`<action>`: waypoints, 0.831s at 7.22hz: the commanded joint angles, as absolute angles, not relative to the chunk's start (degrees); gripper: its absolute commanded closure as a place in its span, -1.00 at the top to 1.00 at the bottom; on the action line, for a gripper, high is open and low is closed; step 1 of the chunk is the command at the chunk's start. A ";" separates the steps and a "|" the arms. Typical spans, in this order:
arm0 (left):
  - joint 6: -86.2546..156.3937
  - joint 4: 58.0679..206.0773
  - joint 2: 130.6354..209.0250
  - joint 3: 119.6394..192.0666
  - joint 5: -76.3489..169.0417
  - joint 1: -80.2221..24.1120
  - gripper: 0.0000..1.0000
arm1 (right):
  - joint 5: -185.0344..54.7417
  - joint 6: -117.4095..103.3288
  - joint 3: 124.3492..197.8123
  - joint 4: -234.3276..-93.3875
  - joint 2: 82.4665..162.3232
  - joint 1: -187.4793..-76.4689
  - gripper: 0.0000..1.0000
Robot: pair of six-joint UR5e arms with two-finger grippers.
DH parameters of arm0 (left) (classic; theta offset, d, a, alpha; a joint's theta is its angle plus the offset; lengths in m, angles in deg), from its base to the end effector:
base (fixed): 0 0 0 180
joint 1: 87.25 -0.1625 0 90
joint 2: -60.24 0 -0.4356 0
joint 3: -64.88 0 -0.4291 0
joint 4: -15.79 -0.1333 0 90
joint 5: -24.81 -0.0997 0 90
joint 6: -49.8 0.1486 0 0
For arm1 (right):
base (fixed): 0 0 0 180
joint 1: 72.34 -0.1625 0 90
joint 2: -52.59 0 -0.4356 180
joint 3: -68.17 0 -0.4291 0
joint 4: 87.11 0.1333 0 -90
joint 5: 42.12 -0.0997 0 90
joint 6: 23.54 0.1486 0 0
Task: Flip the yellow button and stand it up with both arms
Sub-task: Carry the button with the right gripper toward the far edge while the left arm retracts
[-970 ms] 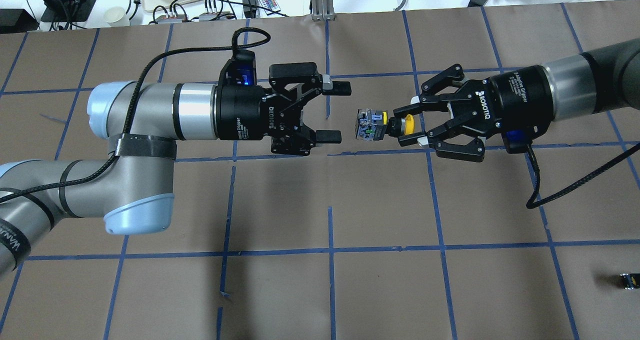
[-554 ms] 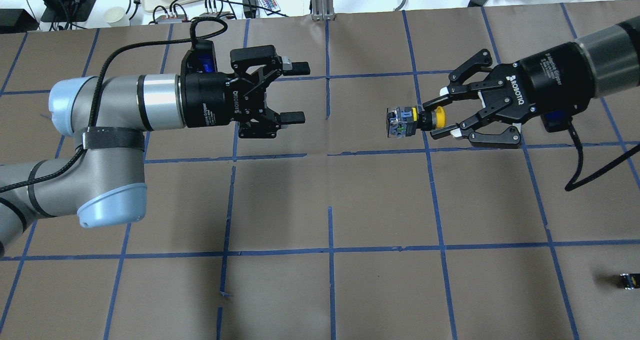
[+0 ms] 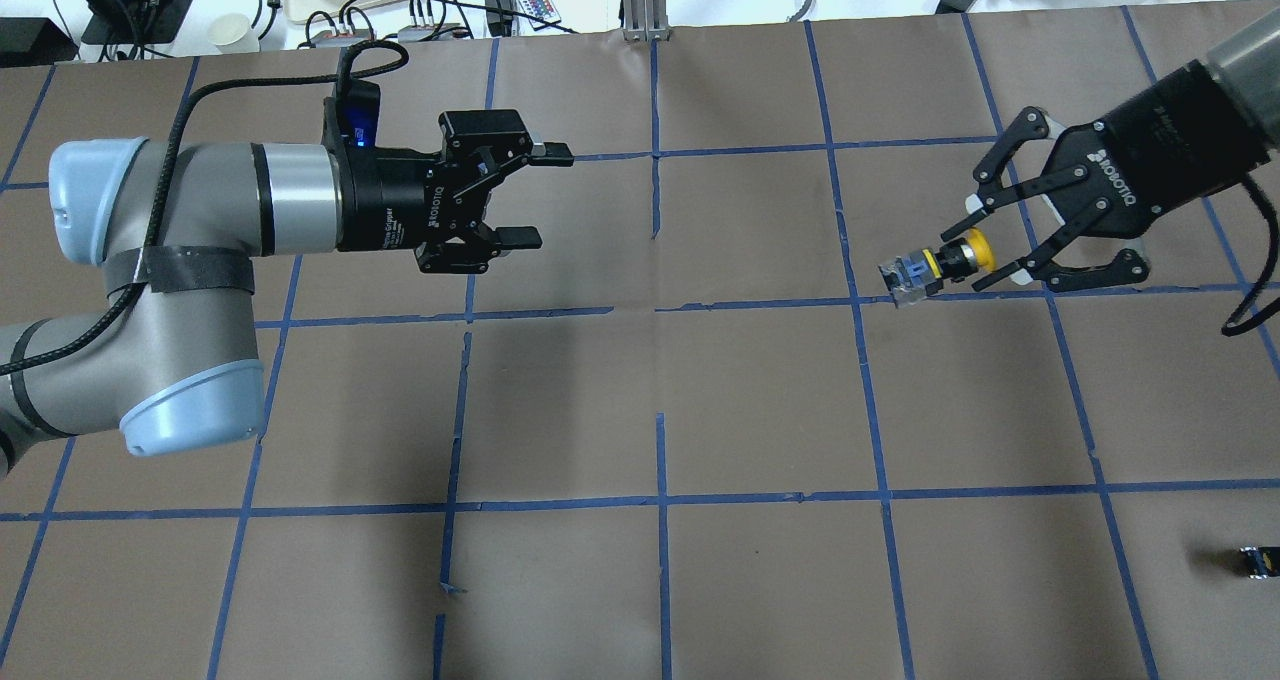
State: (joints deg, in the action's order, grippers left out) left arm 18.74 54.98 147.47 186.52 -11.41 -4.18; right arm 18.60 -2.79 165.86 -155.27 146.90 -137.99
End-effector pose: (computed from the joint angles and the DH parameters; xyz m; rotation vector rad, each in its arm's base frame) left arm -0.1934 -0.5070 0.3462 0.4990 -2.0978 0.1793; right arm 0.0101 -0.4772 0.4118 1.1228 2.3128 0.5528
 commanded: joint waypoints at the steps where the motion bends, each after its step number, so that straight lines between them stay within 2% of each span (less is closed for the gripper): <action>1: 20.26 55.52 145.15 186.09 -27.13 -2.10 0.97 | 31.21 -23.20 165.56 -158.98 144.80 -132.48 -0.91; 2: 22.79 57.70 143.49 185.65 -33.48 0.00 0.97 | 38.83 -31.46 165.64 -163.53 144.70 -132.46 -0.91; 3: 23.95 63.02 143.38 181.82 -39.20 1.33 0.98 | 42.83 -44.85 166.25 -168.36 144.61 -132.46 -0.91; 6: 35.52 92.27 144.61 162.85 -52.59 3.62 0.98 | 47.08 -66.27 166.79 -176.37 144.17 -132.37 -0.91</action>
State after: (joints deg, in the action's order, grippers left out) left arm 30.67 81.44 144.25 170.23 -47.58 2.54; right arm 45.71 -56.91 166.57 -172.56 144.47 -132.40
